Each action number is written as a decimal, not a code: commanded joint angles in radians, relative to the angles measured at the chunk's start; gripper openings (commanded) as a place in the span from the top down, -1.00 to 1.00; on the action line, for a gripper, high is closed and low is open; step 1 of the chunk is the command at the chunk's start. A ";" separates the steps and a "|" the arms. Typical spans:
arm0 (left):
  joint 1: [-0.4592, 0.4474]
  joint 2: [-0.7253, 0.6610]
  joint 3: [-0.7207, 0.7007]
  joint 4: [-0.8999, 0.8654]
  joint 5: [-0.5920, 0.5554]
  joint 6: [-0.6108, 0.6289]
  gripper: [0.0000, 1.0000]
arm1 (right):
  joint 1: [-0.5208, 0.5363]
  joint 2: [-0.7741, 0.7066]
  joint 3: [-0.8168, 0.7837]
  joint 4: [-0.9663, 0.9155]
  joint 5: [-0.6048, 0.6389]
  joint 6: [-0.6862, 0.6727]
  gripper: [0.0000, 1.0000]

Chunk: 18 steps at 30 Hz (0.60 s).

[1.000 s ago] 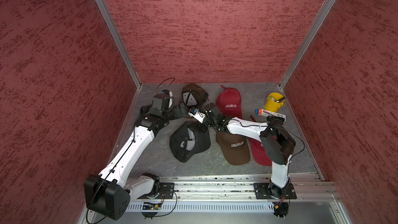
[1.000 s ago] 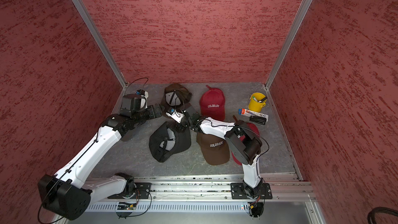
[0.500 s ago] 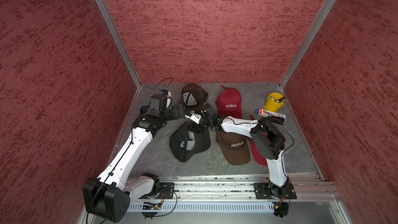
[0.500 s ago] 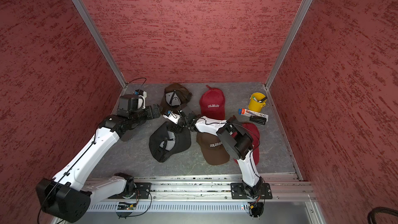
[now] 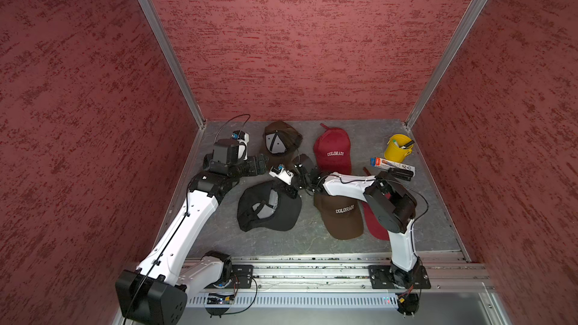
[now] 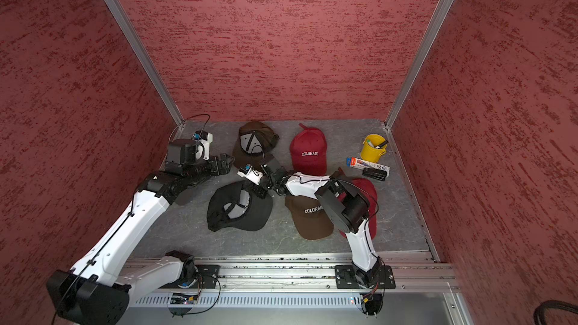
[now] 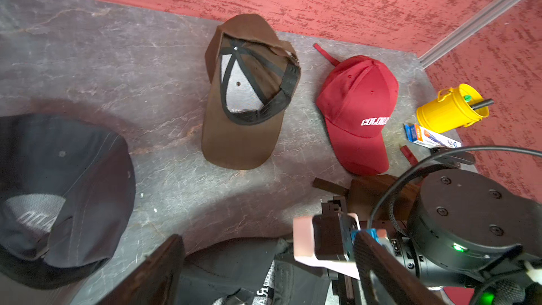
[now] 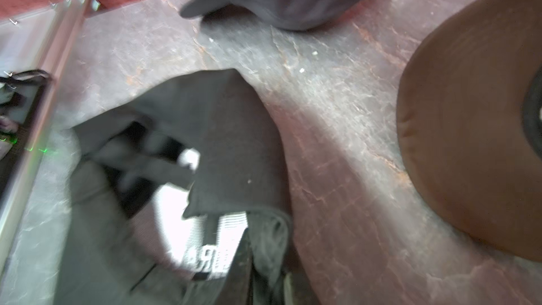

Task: Open the adjustable buckle of the baseball cap
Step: Pick up the baseball cap from the center of the board.

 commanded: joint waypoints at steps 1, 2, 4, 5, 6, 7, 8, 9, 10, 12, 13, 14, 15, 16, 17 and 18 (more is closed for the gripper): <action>0.005 -0.007 0.059 0.034 0.069 0.066 -0.75 | 0.005 -0.099 -0.013 0.031 -0.028 0.031 0.90; 0.003 -0.008 0.069 0.037 0.075 0.080 -0.74 | 0.002 -0.118 -0.015 0.028 -0.030 0.039 0.93; -0.004 -0.008 0.107 0.031 0.083 0.119 -0.68 | -0.006 -0.158 -0.009 0.010 -0.040 0.064 1.00; -0.007 -0.007 0.127 0.025 0.090 0.140 -0.65 | -0.013 -0.173 -0.006 0.002 -0.039 0.080 1.00; -0.012 -0.004 0.150 0.015 0.099 0.164 -0.62 | -0.021 -0.188 0.001 -0.014 -0.037 0.096 1.00; -0.018 0.001 0.176 0.001 0.109 0.195 -0.58 | -0.032 -0.205 0.008 -0.027 -0.032 0.115 1.00; -0.026 0.006 0.197 -0.012 0.111 0.216 -0.53 | -0.042 -0.220 0.007 -0.031 -0.032 0.134 1.00; -0.037 0.012 0.220 -0.026 0.112 0.252 -0.49 | -0.056 -0.238 0.007 -0.033 -0.034 0.155 1.00; -0.047 0.017 0.241 -0.040 0.108 0.282 -0.46 | -0.071 -0.255 0.004 -0.033 -0.034 0.176 1.00; -0.069 0.027 0.275 -0.062 0.087 0.333 -0.43 | -0.097 -0.285 0.004 -0.039 -0.035 0.200 1.00; -0.079 0.028 0.286 -0.070 0.074 0.358 -0.40 | -0.111 -0.300 0.008 -0.048 -0.035 0.206 1.00; -0.085 0.029 0.295 -0.077 0.071 0.383 -0.38 | -0.123 -0.311 0.011 -0.055 -0.030 0.210 1.00; -0.092 0.028 0.301 -0.081 0.068 0.408 -0.33 | -0.134 -0.322 0.019 -0.074 -0.024 0.209 1.00; -0.100 0.026 0.304 -0.086 0.071 0.435 -0.30 | -0.146 -0.330 0.028 -0.096 -0.017 0.207 1.00; -0.107 0.022 0.304 -0.087 0.076 0.458 -0.25 | -0.154 -0.337 0.038 -0.116 -0.009 0.205 1.00; -0.120 0.012 0.298 -0.085 0.077 0.487 -0.20 | -0.166 -0.346 0.050 -0.142 0.002 0.201 1.00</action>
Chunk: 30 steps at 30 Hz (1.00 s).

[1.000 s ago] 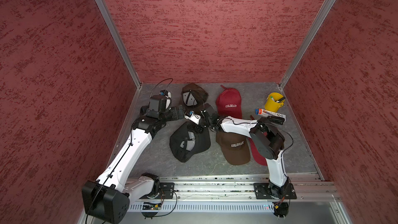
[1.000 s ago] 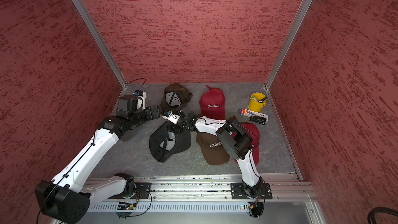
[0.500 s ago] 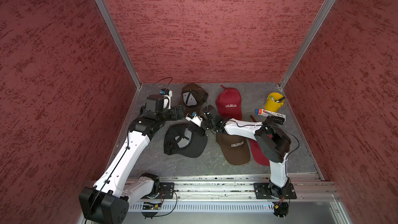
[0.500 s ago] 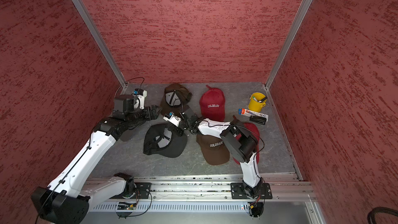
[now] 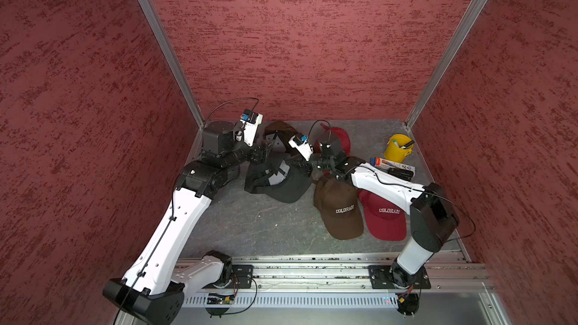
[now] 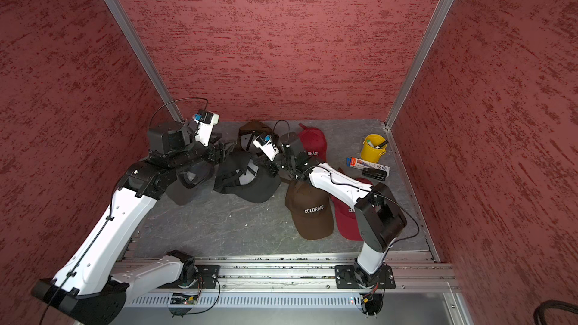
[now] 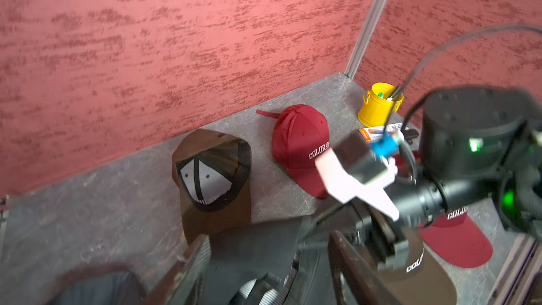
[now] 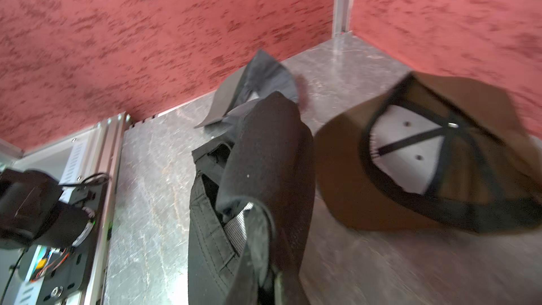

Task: Open the adjustable buckle of the baseball cap
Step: Pick up the baseball cap from the center of the board.

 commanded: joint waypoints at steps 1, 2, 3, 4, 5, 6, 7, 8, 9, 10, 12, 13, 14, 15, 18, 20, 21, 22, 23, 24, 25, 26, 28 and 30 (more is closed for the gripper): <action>-0.033 -0.017 -0.005 -0.032 0.001 0.146 -0.19 | -0.028 -0.050 0.054 -0.078 0.025 0.023 1.00; -0.042 -0.025 -0.017 -0.028 0.001 0.167 -0.19 | -0.038 -0.061 0.056 -0.087 0.026 0.026 1.00; -0.053 -0.032 -0.030 -0.029 0.004 0.187 -0.19 | -0.051 -0.072 0.057 -0.094 0.021 0.034 1.00; -0.060 -0.031 -0.039 -0.035 0.012 0.201 -0.19 | -0.062 -0.085 0.056 -0.098 0.018 0.039 1.00; -0.065 -0.029 -0.046 -0.043 0.021 0.213 -0.19 | -0.071 -0.097 0.054 -0.100 0.017 0.040 1.00; -0.071 -0.025 -0.054 -0.050 0.029 0.223 -0.19 | -0.081 -0.110 0.051 -0.104 0.016 0.040 1.00; -0.080 -0.020 -0.062 -0.055 0.030 0.236 -0.19 | -0.089 -0.125 0.050 -0.107 0.021 0.040 1.00; -0.090 -0.016 -0.071 -0.057 0.030 0.252 -0.19 | -0.094 -0.134 0.050 -0.114 0.028 0.038 1.00; -0.100 -0.012 -0.083 -0.055 0.025 0.272 -0.19 | -0.097 -0.145 0.054 -0.129 0.040 0.025 1.00; -0.112 -0.006 -0.096 -0.052 0.011 0.289 -0.19 | -0.097 -0.154 0.060 -0.144 0.055 0.014 1.00; -0.123 0.008 -0.109 -0.045 0.001 0.314 -0.19 | -0.098 -0.167 0.073 -0.171 0.074 0.001 1.00; -0.125 0.016 -0.115 -0.042 0.004 0.320 -0.19 | -0.097 -0.173 0.077 -0.181 0.077 -0.001 1.00; -0.129 0.026 -0.120 -0.041 0.011 0.330 -0.19 | -0.097 -0.179 0.078 -0.190 0.080 -0.003 1.00; -0.133 0.036 -0.127 -0.033 0.013 0.337 -0.19 | -0.099 -0.187 0.079 -0.195 0.083 -0.003 1.00; -0.137 0.062 -0.148 -0.011 0.016 0.357 -0.17 | -0.099 -0.207 0.074 -0.205 0.085 -0.001 1.00; -0.137 0.079 -0.161 0.008 0.001 0.359 -0.17 | -0.100 -0.224 0.069 -0.209 0.086 0.001 1.00; -0.134 0.087 -0.167 0.018 -0.006 0.362 -0.17 | -0.099 -0.233 0.066 -0.209 0.082 -0.001 1.00; -0.131 0.093 -0.171 0.031 -0.010 0.362 -0.17 | -0.099 -0.240 0.063 -0.211 0.078 0.000 1.00; -0.123 0.099 -0.173 0.045 -0.004 0.361 -0.16 | -0.099 -0.240 0.060 -0.211 0.071 0.001 1.00; -0.114 0.106 -0.177 0.060 0.011 0.358 -0.16 | -0.100 -0.241 0.062 -0.213 0.064 0.002 1.00; -0.107 0.111 -0.178 0.071 0.028 0.354 -0.14 | -0.099 -0.241 0.064 -0.213 0.060 0.004 1.00; -0.100 0.117 -0.181 0.084 0.048 0.349 -0.13 | -0.100 -0.261 0.064 -0.215 0.055 0.005 1.00; -0.093 0.125 -0.192 0.105 0.072 0.343 -0.10 | -0.099 -0.275 0.064 -0.217 0.052 0.006 1.00; -0.090 0.131 -0.204 0.128 0.092 0.338 -0.08 | -0.099 -0.281 0.062 -0.219 0.044 0.010 1.00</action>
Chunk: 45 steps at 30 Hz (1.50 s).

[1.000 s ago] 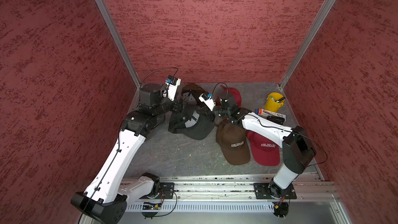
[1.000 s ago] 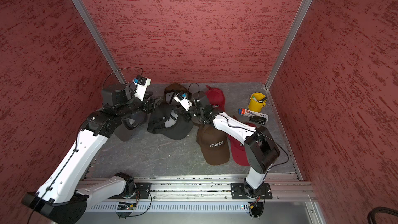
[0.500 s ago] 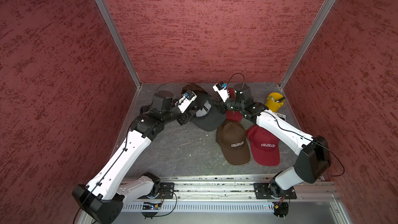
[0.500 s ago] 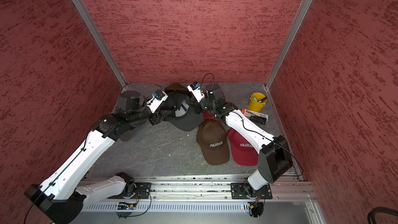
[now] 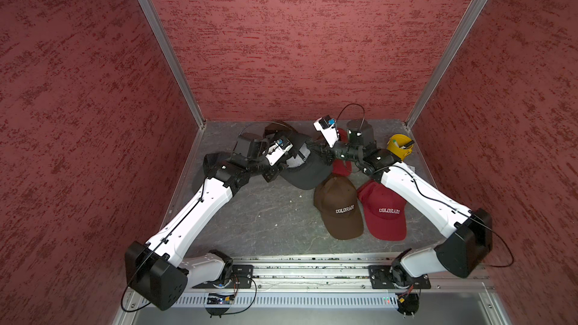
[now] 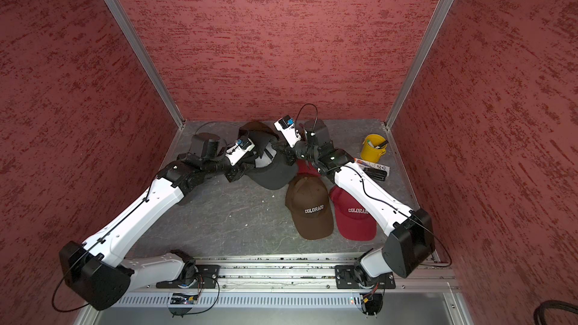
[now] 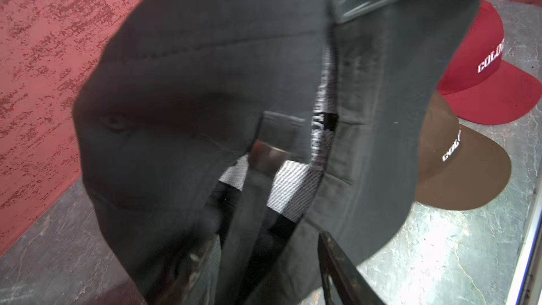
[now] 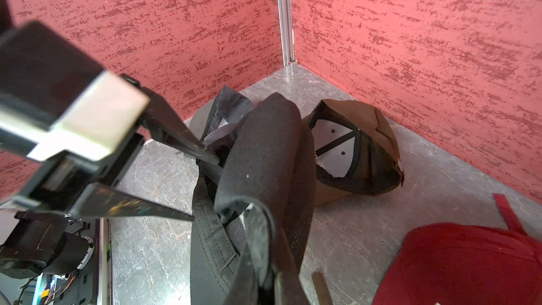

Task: Open the adjustable buckle of the baseball cap
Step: Pick up the baseball cap from the center of the board.

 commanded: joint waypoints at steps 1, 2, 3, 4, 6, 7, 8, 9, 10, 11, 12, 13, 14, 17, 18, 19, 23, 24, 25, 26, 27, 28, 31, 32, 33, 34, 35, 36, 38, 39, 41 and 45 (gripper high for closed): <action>0.006 0.008 -0.028 0.079 0.057 -0.007 -0.07 | -0.004 -0.040 0.017 -0.001 -0.026 0.002 1.00; 0.006 0.014 -0.033 0.090 0.064 -0.009 -0.05 | -0.005 -0.042 0.017 -0.002 -0.029 0.004 1.00; 0.005 0.017 -0.037 0.100 0.066 -0.008 -0.04 | -0.004 -0.044 0.017 -0.003 -0.033 0.004 1.00; 0.005 0.023 -0.040 0.112 0.066 -0.009 -0.03 | -0.004 -0.046 0.019 -0.004 -0.036 0.006 1.00; 0.003 0.031 -0.048 0.133 0.064 0.000 -0.02 | -0.005 -0.049 0.020 -0.005 -0.048 0.011 1.00; 0.002 0.034 -0.053 0.150 0.060 0.001 -0.01 | -0.005 -0.049 0.022 -0.003 -0.055 0.014 1.00; 0.003 0.036 -0.058 0.169 0.061 0.003 -0.01 | -0.005 -0.049 0.022 -0.002 -0.061 0.020 1.00; 0.003 0.037 -0.063 0.189 0.062 0.004 -0.01 | -0.005 -0.049 0.022 -0.002 -0.066 0.022 1.00; 0.003 0.041 -0.065 0.204 0.064 0.005 -0.01 | -0.004 -0.050 0.022 0.000 -0.070 0.025 1.00; 0.001 0.048 -0.062 0.207 0.069 0.008 0.00 | -0.005 -0.051 0.022 0.001 -0.071 0.026 1.00; 0.000 0.054 -0.055 0.205 0.071 0.010 0.00 | -0.004 -0.053 0.022 0.004 -0.074 0.027 1.00; -0.003 0.062 -0.051 0.201 0.074 0.010 0.00 | -0.004 -0.055 0.020 0.007 -0.074 0.028 1.00; -0.004 0.067 -0.049 0.205 0.075 0.012 0.00 | -0.004 -0.058 0.019 0.013 -0.075 0.031 1.00; -0.007 0.076 -0.059 0.222 0.078 0.014 0.05 | -0.004 -0.064 0.013 0.029 -0.080 0.037 1.00; -0.006 0.077 -0.061 0.228 0.080 0.014 0.09 | -0.004 -0.065 0.012 0.033 -0.081 0.039 1.00; -0.007 0.079 -0.063 0.236 0.078 0.015 0.18 | -0.004 -0.066 0.012 0.035 -0.081 0.040 1.00; -0.007 0.079 -0.069 0.262 0.070 0.013 0.58 | -0.004 -0.066 0.010 0.038 -0.080 0.043 1.00; -0.007 0.078 -0.069 0.264 0.066 0.014 0.66 | -0.004 -0.066 0.007 0.038 -0.078 0.041 1.00; -0.011 0.075 -0.068 0.264 0.057 0.012 0.74 | -0.004 -0.066 0.004 0.039 -0.074 0.040 1.00; -0.015 0.072 -0.062 0.261 0.046 0.012 0.83 | -0.006 -0.066 0.000 0.040 -0.074 0.043 1.00; -0.024 0.068 -0.054 0.247 0.032 0.013 0.92 | -0.013 -0.065 -0.005 0.044 -0.080 0.050 1.00; -0.033 0.064 -0.040 0.227 0.024 0.015 0.98 | -0.019 -0.066 -0.014 0.056 -0.088 0.062 1.00; -0.059 0.041 -0.019 0.179 0.016 0.017 1.00 | -0.042 -0.081 -0.056 0.108 -0.094 0.078 1.00; -0.070 0.031 -0.017 0.172 0.010 0.019 1.00 | -0.045 -0.086 -0.068 0.121 -0.085 0.080 1.00; -0.080 0.018 -0.014 0.163 0.000 0.021 1.00 | -0.048 -0.090 -0.082 0.137 -0.071 0.080 1.00; -0.086 0.004 -0.009 0.154 -0.006 0.020 1.00 | -0.050 -0.096 -0.099 0.158 -0.056 0.076 1.00; -0.092 -0.008 -0.006 0.151 -0.012 0.017 1.00 | -0.052 -0.102 -0.118 0.179 -0.041 0.077 1.00; -0.099 -0.022 -0.002 0.149 -0.016 0.012 1.00 | -0.053 -0.108 -0.139 0.201 -0.035 0.074 1.00; -0.104 -0.048 0.004 0.155 -0.021 0.001 1.00 | -0.055 -0.116 -0.169 0.230 -0.019 0.071 1.00; -0.106 -0.059 0.007 0.162 -0.019 -0.006 1.00 | -0.056 -0.115 -0.179 0.241 -0.017 0.068 1.00; -0.106 -0.072 0.019 0.165 -0.015 -0.015 1.00 | -0.056 -0.115 -0.195 0.259 -0.009 0.060 1.00; -0.107 -0.074 0.055 0.153 0.008 -0.037 1.00 | -0.057 -0.130 -0.247 0.325 0.032 0.043 1.00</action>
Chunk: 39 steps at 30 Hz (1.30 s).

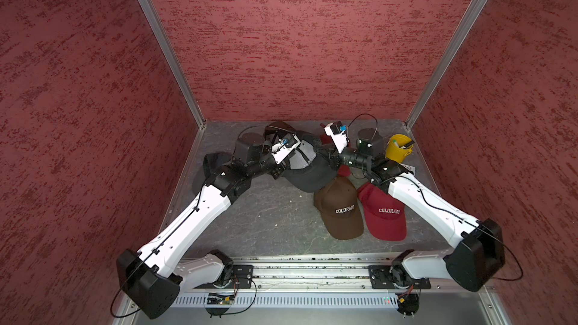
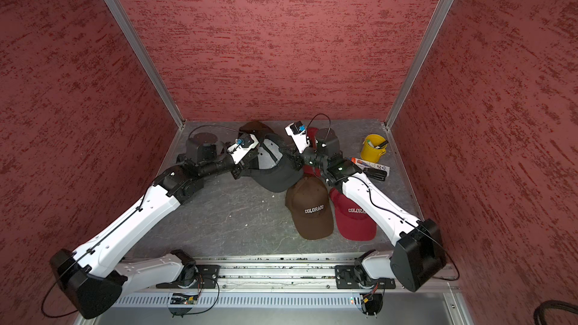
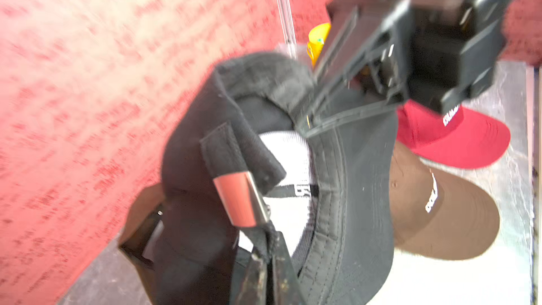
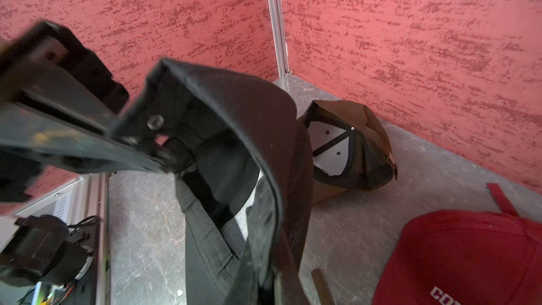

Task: Open the adjustable buckle of the baseball cap
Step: Pick up the baseball cap from the center of the board.

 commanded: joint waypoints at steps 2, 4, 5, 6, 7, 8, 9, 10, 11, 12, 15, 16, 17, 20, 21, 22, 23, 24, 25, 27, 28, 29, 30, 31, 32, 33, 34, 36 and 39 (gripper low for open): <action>-0.003 -0.006 0.045 -0.009 0.037 -0.045 1.00 | -0.007 -0.062 -0.077 0.179 0.086 -0.008 1.00; 0.000 -0.003 0.066 -0.011 0.067 -0.068 1.00 | -0.007 -0.086 -0.119 0.240 0.090 -0.003 1.00; 0.000 0.001 0.077 -0.014 0.077 -0.074 1.00 | -0.007 -0.091 -0.128 0.255 0.088 0.001 0.97; 0.000 0.006 0.091 -0.016 0.088 -0.081 1.00 | -0.006 -0.096 -0.133 0.266 0.081 0.003 0.88; -0.002 0.010 0.105 -0.017 0.095 -0.084 1.00 | -0.007 -0.098 -0.137 0.278 0.077 0.003 0.74; -0.004 0.014 0.115 -0.019 0.097 -0.088 1.00 | -0.007 -0.100 -0.140 0.284 0.076 0.003 0.67; -0.004 0.019 0.128 -0.023 0.102 -0.088 1.00 | -0.006 -0.101 -0.141 0.286 0.076 -0.001 0.63; -0.006 0.023 0.142 -0.029 0.103 -0.087 1.00 | -0.007 -0.104 -0.143 0.288 0.083 -0.003 0.57; -0.008 0.027 0.152 -0.030 0.105 -0.088 1.00 | -0.006 -0.104 -0.143 0.289 0.087 -0.005 0.49; -0.010 0.031 0.162 -0.035 0.107 -0.086 1.00 | -0.008 -0.107 -0.140 0.289 0.086 -0.006 0.45; -0.013 0.051 0.186 -0.041 0.129 -0.087 1.00 | -0.007 -0.096 -0.137 0.305 0.079 0.005 0.35; -0.016 0.060 0.192 -0.041 0.133 -0.087 1.00 | -0.005 -0.088 -0.138 0.322 0.070 0.015 0.29; -0.019 0.067 0.197 -0.042 0.137 -0.087 1.00 | -0.005 -0.079 -0.140 0.339 0.058 0.026 0.26; -0.032 0.083 0.207 -0.043 0.136 -0.089 1.00 | 0.007 -0.048 -0.136 0.391 0.032 0.056 0.21; -0.036 0.086 0.209 -0.041 0.133 -0.090 1.00 | 0.018 -0.043 -0.134 0.405 0.034 0.058 0.20; -0.040 0.088 0.209 -0.041 0.130 -0.092 1.00 | 0.025 -0.040 -0.134 0.417 0.036 0.058 0.20; -0.044 0.090 0.208 -0.040 0.127 -0.093 1.00 | 0.034 -0.037 -0.133 0.429 0.037 0.059 0.19; -0.048 0.090 0.207 -0.040 0.120 -0.095 1.00 | 0.038 -0.035 -0.130 0.437 0.037 0.060 0.19; -0.051 0.090 0.206 -0.042 0.115 -0.095 1.00 | 0.043 -0.030 -0.126 0.439 0.039 0.063 0.19; -0.057 0.089 0.203 -0.042 0.104 -0.096 1.00 | 0.053 -0.017 -0.114 0.437 0.047 0.076 0.22; -0.060 0.086 0.199 -0.041 0.100 -0.097 1.00 | 0.057 -0.014 -0.111 0.434 0.061 0.080 0.25; -0.062 0.083 0.195 -0.041 0.096 -0.097 1.00 | 0.063 -0.011 -0.112 0.437 0.079 0.087 0.31; -0.065 0.080 0.190 -0.039 0.093 -0.097 1.00 | 0.068 -0.010 -0.115 0.446 0.088 0.093 0.38; -0.067 0.078 0.187 -0.038 0.093 -0.099 1.00 | 0.070 -0.010 -0.119 0.458 0.096 0.102 0.41; -0.069 0.075 0.183 -0.035 0.093 -0.100 1.00 | 0.073 -0.011 -0.123 0.471 0.099 0.112 0.47; -0.070 0.073 0.178 -0.032 0.093 -0.102 1.00 | 0.075 -0.010 -0.123 0.480 0.098 0.120 0.55; -0.072 0.073 0.176 -0.033 0.093 -0.102 1.00 | 0.076 -0.012 -0.123 0.489 0.102 0.123 0.63; -0.073 0.075 0.173 -0.037 0.093 -0.105 1.00 | 0.079 -0.021 -0.128 0.510 0.104 0.123 0.85; -0.076 0.080 0.170 -0.053 0.084 -0.108 1.00 | 0.081 -0.035 -0.135 0.523 0.133 0.115 1.00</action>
